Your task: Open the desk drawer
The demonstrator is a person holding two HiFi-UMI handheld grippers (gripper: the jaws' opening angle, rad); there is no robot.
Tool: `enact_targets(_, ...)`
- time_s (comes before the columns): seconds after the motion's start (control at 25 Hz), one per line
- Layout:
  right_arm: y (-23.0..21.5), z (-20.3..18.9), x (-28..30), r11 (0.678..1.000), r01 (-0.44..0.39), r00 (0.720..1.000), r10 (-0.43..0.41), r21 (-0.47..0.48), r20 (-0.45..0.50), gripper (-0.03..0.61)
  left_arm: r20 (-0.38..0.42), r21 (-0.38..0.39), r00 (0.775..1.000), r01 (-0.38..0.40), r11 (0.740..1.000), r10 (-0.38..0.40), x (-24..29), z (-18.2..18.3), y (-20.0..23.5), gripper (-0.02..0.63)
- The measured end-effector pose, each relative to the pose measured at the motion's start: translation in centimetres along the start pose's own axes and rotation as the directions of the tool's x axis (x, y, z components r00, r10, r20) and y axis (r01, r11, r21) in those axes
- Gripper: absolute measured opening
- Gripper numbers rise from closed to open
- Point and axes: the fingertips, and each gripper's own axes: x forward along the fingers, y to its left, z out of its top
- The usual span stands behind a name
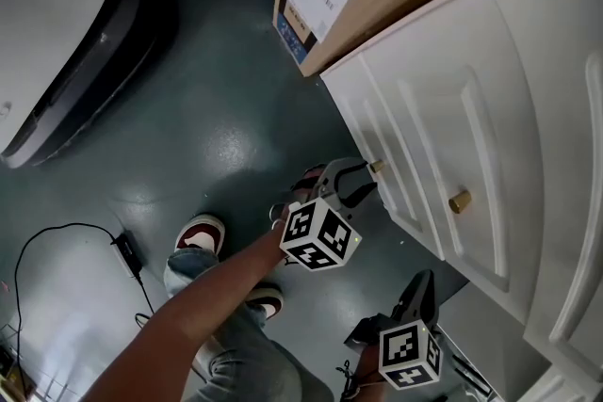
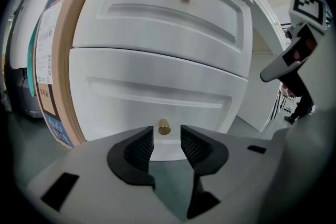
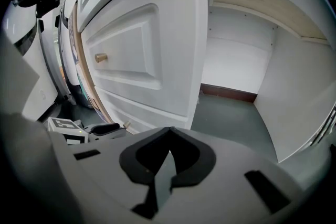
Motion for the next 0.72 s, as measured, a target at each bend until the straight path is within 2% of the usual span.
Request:
enact_targets(0.2, 0.0, -0.3, 0.2, 1.000, -0.010, 1.000, 0.010, -0.002, 0.001, 0.008, 0.007, 0.002, 1.000, 0.011, 1.000, -0.011, 0.9, 0.3, 0.1, 0.161)
enact_targets(0.72, -0.5, -0.7, 0.5, 1.000, -0.019, 1.000, 0.019, -0.009, -0.018, 0.008, 0.000, -0.020, 1.000, -0.021, 1.000, 0.021, 2.5, 0.7, 0.4, 0.155)
